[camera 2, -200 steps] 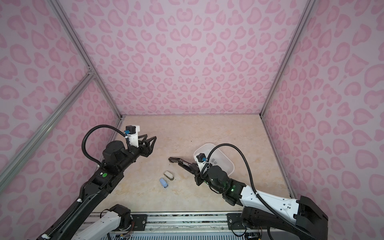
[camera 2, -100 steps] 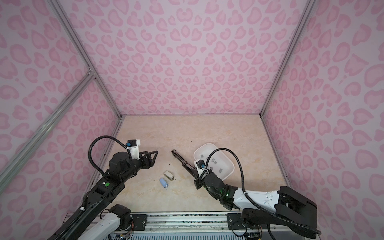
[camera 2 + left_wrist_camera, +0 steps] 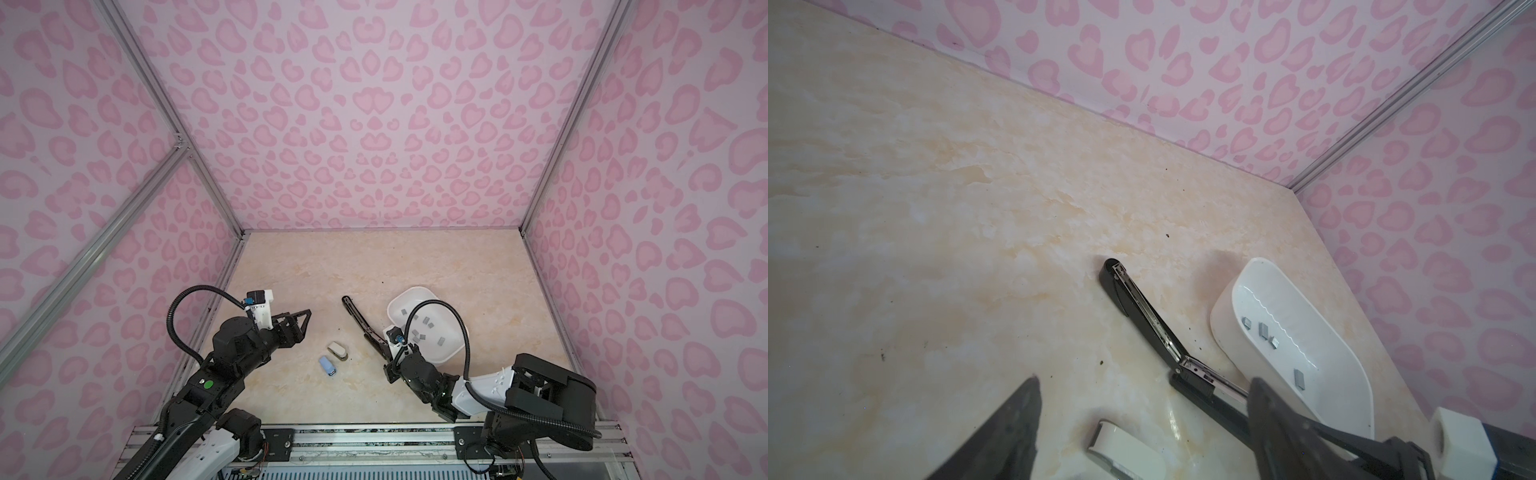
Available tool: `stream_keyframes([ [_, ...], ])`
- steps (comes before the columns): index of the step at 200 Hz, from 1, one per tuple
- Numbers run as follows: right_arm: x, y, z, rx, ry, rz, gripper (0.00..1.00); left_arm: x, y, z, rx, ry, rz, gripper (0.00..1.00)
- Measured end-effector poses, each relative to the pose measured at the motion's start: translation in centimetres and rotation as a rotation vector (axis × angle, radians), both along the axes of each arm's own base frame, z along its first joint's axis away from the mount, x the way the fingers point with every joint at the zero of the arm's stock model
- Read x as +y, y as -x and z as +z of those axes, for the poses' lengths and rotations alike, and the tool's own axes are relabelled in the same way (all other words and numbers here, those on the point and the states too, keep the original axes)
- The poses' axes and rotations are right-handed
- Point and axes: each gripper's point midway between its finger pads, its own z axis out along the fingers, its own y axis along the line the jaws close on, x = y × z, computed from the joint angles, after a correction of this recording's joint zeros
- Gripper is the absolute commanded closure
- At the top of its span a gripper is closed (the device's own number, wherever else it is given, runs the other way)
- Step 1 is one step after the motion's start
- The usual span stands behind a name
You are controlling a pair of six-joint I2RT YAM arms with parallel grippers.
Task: Load the staples into the stapler
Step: 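Lower the opened stapler with the right gripper beside the white staple tray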
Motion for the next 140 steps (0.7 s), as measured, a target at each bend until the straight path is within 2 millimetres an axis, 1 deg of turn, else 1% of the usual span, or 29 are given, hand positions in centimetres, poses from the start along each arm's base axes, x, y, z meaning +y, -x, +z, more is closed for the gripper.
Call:
stream_keyframes([
  [24,0.3,-0.2,-0.1,-0.004,-0.001,-0.005,0.99,0.1,0.0,-0.2,0.007,-0.006,0.004,0.21],
  [30,0.4,-0.2,-0.2,-0.004,0.000,-0.005,0.96,0.1,0.0,-0.3,0.008,-0.007,0.006,0.21],
  [45,0.4,-0.2,-0.2,-0.007,-0.001,-0.008,0.85,0.1,0.0,-0.3,0.009,-0.007,0.005,0.21],
  [66,0.4,-0.2,-0.2,-0.005,-0.003,-0.017,0.79,0.1,0.0,-0.4,0.013,-0.009,0.005,0.21],
  [105,0.7,-0.5,0.0,0.004,-0.005,-0.039,0.75,0.1,0.1,-0.4,0.013,-0.008,0.003,0.21],
  [128,0.5,-0.5,-0.9,0.021,0.017,-0.048,0.70,0.1,0.1,-0.3,0.008,-0.005,0.001,0.21],
  [140,0.5,-0.5,-1.3,0.029,0.024,-0.049,0.71,0.1,0.3,-0.2,0.008,-0.003,-0.003,0.21],
])
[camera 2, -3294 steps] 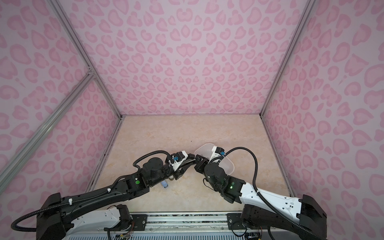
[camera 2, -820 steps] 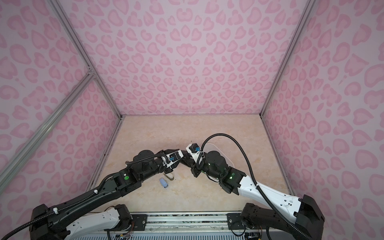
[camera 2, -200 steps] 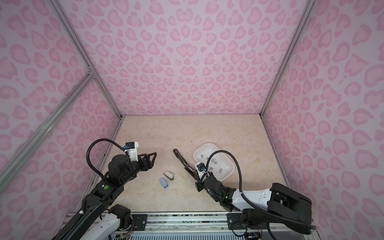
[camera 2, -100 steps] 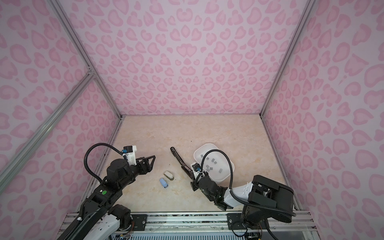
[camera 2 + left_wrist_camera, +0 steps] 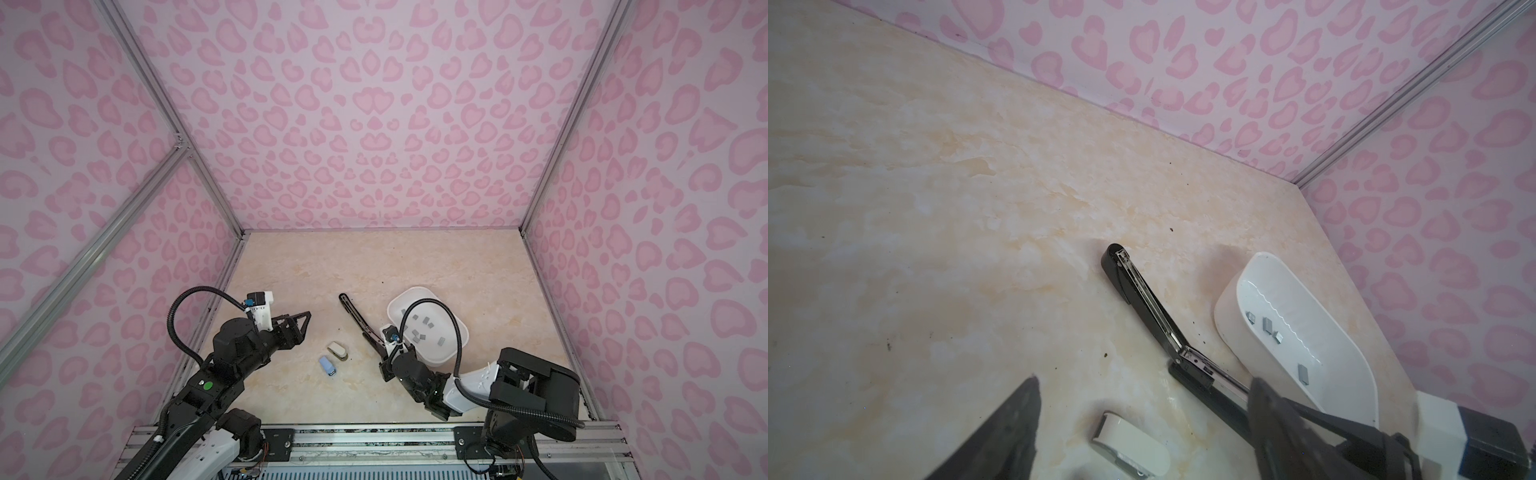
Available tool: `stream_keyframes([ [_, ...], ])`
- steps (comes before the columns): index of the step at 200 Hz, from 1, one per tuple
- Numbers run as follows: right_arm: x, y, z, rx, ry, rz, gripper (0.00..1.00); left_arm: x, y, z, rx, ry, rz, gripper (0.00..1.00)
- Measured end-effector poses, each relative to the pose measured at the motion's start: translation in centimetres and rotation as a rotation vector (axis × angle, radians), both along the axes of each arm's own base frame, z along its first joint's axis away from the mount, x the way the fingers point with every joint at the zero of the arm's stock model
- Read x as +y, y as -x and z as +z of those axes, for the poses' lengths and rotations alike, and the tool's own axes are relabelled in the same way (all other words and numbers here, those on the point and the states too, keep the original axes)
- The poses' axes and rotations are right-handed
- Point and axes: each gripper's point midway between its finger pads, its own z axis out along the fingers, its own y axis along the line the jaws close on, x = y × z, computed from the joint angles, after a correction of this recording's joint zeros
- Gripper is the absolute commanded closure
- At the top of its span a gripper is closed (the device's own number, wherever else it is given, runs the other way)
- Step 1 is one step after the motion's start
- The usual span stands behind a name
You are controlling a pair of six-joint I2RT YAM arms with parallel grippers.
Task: Load the staples into the stapler
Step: 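Lower the opened stapler with the right gripper beside the white staple tray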
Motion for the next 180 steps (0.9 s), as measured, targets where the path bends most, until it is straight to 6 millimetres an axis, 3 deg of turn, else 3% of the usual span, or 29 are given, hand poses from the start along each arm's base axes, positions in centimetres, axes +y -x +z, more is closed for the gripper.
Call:
stream_keyframes([
  [54,0.5,0.2,0.3,0.006,-0.015,0.003,0.70,0.1,0.3,0.0,0.003,-0.001,-0.003,0.21],
  [82,0.4,0.2,0.7,0.006,-0.018,-0.001,0.64,0.1,0.5,-0.3,0.015,-0.004,-0.006,0.19],
  [120,0.7,-0.1,2.9,-0.001,-0.031,-0.025,0.59,0.1,0.6,-1.0,0.041,-0.026,-0.015,0.21],
  [154,2.6,1.4,4.5,0.001,0.004,0.018,0.55,0.2,0.9,-2.2,0.060,-0.056,-0.021,0.21],
  [180,5.0,2.8,4.8,0.021,0.032,0.092,0.49,1.2,1.2,-4.7,0.100,-0.111,0.010,0.21],
])
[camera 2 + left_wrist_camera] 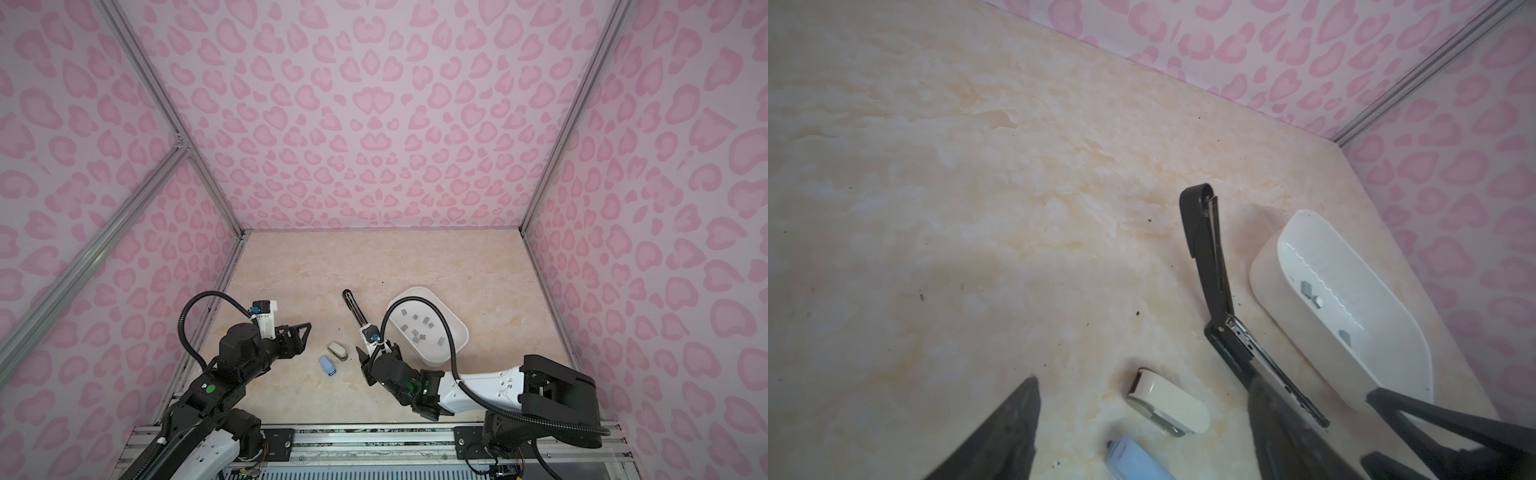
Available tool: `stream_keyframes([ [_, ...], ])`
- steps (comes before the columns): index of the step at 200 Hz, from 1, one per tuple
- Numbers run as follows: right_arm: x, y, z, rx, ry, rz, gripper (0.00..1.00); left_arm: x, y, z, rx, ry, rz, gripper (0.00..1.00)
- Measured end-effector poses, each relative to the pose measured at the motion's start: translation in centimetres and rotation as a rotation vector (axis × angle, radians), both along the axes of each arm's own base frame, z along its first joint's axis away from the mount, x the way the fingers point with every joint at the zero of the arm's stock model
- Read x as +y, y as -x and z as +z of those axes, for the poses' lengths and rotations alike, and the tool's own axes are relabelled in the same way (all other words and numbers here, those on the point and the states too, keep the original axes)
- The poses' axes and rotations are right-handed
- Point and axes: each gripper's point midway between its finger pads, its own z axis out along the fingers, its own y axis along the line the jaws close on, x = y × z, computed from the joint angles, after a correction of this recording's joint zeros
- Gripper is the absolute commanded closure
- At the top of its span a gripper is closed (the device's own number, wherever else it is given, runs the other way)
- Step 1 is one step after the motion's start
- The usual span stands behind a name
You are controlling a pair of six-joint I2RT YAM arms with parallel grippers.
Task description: Load the staples into the stapler
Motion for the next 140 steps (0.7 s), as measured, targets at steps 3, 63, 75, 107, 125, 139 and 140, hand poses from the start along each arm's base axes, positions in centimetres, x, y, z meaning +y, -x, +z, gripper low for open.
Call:
stream_keyframes([
  [3,0.3,0.1,-0.2,0.007,0.007,0.009,0.48,0.2,0.1,-0.3,0.007,-0.010,0.005,0.21],
  [63,4.4,0.0,-4.5,0.085,0.142,0.083,0.46,1.3,1.0,-3.4,0.044,-0.076,0.025,0.19],
  [75,5.2,-0.2,-5.4,0.097,0.161,0.094,0.46,1.3,1.1,-3.2,0.030,-0.070,0.025,0.19],
  [107,6.6,-1.5,-7.6,0.130,0.204,0.093,0.50,1.4,1.1,-3.1,0.015,-0.066,0.025,0.18],
  [125,6.5,-2.6,-8.9,0.148,0.225,0.072,0.53,1.4,1.1,-3.1,0.015,-0.066,0.024,0.17],
  [139,6.1,-3.3,-9.6,0.160,0.237,0.057,0.54,1.4,1.1,-3.3,0.023,-0.070,0.023,0.17],
  [140,6.0,-3.3,-9.6,0.161,0.238,0.055,0.54,1.4,1.1,-3.3,0.023,-0.070,0.023,0.17],
])
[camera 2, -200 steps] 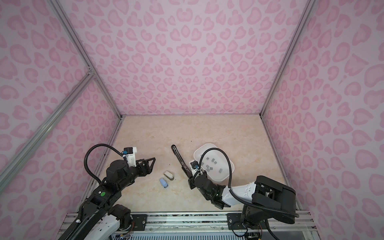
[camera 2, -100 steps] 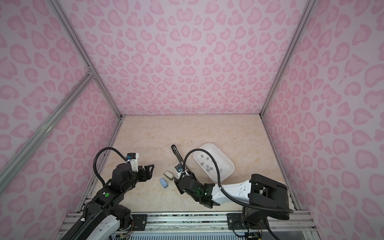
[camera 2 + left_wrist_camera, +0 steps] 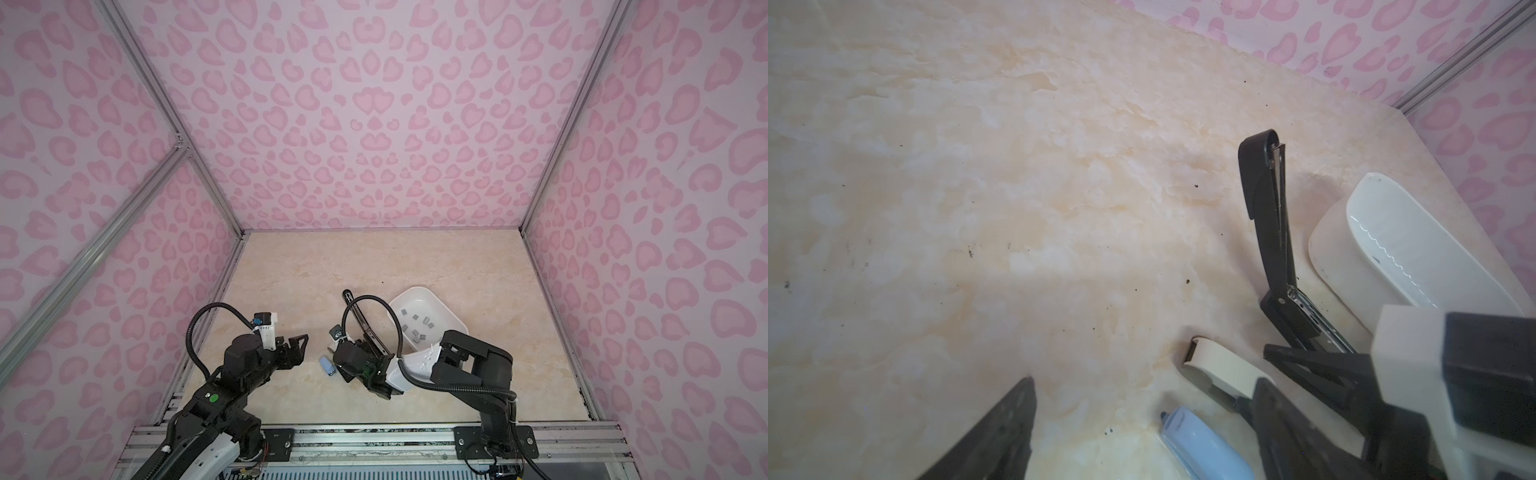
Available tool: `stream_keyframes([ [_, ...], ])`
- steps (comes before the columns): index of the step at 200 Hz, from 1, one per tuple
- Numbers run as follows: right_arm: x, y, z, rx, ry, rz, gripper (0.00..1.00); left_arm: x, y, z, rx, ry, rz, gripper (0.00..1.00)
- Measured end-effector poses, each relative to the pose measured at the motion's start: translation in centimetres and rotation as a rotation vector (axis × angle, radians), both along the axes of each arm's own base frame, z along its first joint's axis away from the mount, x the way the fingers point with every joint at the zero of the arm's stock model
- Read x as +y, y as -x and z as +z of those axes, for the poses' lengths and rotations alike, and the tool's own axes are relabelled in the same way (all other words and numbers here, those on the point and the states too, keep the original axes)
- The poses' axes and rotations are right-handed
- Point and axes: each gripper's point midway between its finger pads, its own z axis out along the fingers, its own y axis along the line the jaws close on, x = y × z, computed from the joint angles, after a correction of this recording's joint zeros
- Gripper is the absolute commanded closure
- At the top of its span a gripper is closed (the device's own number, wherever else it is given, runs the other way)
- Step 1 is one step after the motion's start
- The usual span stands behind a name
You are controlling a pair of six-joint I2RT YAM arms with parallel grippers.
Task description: Load the staples into the stapler
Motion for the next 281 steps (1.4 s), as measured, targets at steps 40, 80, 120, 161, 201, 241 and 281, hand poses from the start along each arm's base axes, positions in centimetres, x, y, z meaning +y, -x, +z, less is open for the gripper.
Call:
stream_keyframes([
  [40,-0.8,-1.4,-0.4,0.006,-0.004,-0.031,0.55,-0.4,-0.1,-0.7,0.033,-0.015,-0.026,0.18],
  [80,-1.1,-1.5,-0.3,-0.007,0.002,-0.005,0.55,-1.7,-0.4,0.0,0.018,-0.004,-0.094,0.18],
  [120,-1.6,-0.8,-0.2,-0.012,0.006,0.021,0.55,-3.1,-0.8,0.9,0.002,0.023,-0.162,0.20],
  [161,-1.9,-0.7,-0.9,-0.021,0.038,0.023,0.66,-3.5,-0.8,1.3,-0.005,0.034,-0.182,0.19],
  [201,-2.4,-2.2,-0.8,-0.037,0.069,-0.023,0.73,-4.1,-0.9,1.2,0.016,0.042,-0.209,0.19],
  [241,-2.6,-3.0,-0.3,-0.051,0.068,-0.043,0.73,-5.8,-1.2,1.1,0.040,0.055,-0.272,0.20],
  [281,-3.0,-2.8,2.8,-0.069,0.017,-0.039,0.69,-7.9,-1.4,-0.4,0.090,0.026,-0.345,0.20],
])
